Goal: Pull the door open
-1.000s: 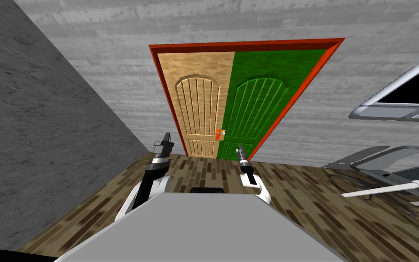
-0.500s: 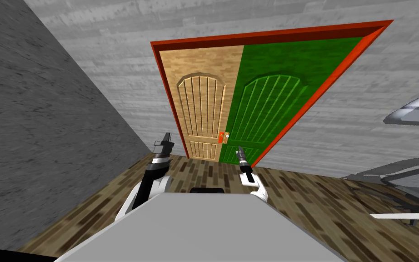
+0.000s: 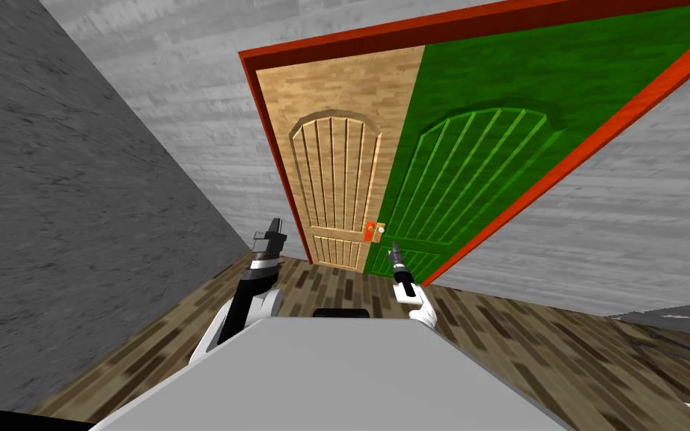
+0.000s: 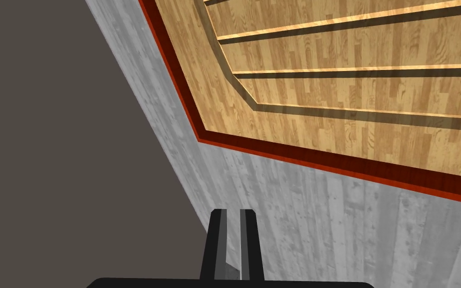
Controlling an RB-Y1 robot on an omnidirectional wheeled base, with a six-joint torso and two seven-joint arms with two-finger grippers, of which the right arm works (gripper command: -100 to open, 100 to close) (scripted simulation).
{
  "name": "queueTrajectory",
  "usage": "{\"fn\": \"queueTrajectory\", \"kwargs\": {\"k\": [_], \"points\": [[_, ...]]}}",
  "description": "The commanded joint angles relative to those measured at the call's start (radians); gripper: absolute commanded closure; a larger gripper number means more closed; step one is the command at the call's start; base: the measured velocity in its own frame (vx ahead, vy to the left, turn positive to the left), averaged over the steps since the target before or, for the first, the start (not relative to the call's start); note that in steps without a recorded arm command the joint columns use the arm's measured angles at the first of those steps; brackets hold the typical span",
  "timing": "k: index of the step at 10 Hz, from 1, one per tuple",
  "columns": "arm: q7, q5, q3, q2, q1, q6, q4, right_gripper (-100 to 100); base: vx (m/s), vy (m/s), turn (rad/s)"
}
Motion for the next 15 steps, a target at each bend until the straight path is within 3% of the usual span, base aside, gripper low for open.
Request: {"fn": "queueTrajectory", "kwargs": {"k": [1,3,5,6,7,10,12,15], "points": [[-0.017,0.010,-0.007,0.003,-0.011,0.015,0.019,-100,0.189,0.028,0.086],[-0.015,0.011,-0.007,0.007,-0.011,0.015,0.019,-100,0.125,0.007,0.032],[-0.020,0.001,-0.053,-0.027,0.012,0.021,0.041,-100,-0.004,-0.033,-0.112],[-0.020,0.001,-0.053,-0.027,0.012,0.021,0.041,-100,-0.009,-0.033,-0.017],[-0.022,-0.007,-0.085,-0.051,0.025,0.023,0.058,-100,0.015,-0.047,-0.086],[-0.027,-0.019,-0.125,-0.082,0.034,0.023,0.084,-100,0.087,-0.051,-0.026],[-0.029,-0.022,-0.127,-0.087,0.026,0.019,0.092,-100,0.191,-0.047,0.039],[-0.032,-0.021,-0.100,-0.072,-0.005,0.009,0.093,-100,0.188,-0.027,0.134]]}}
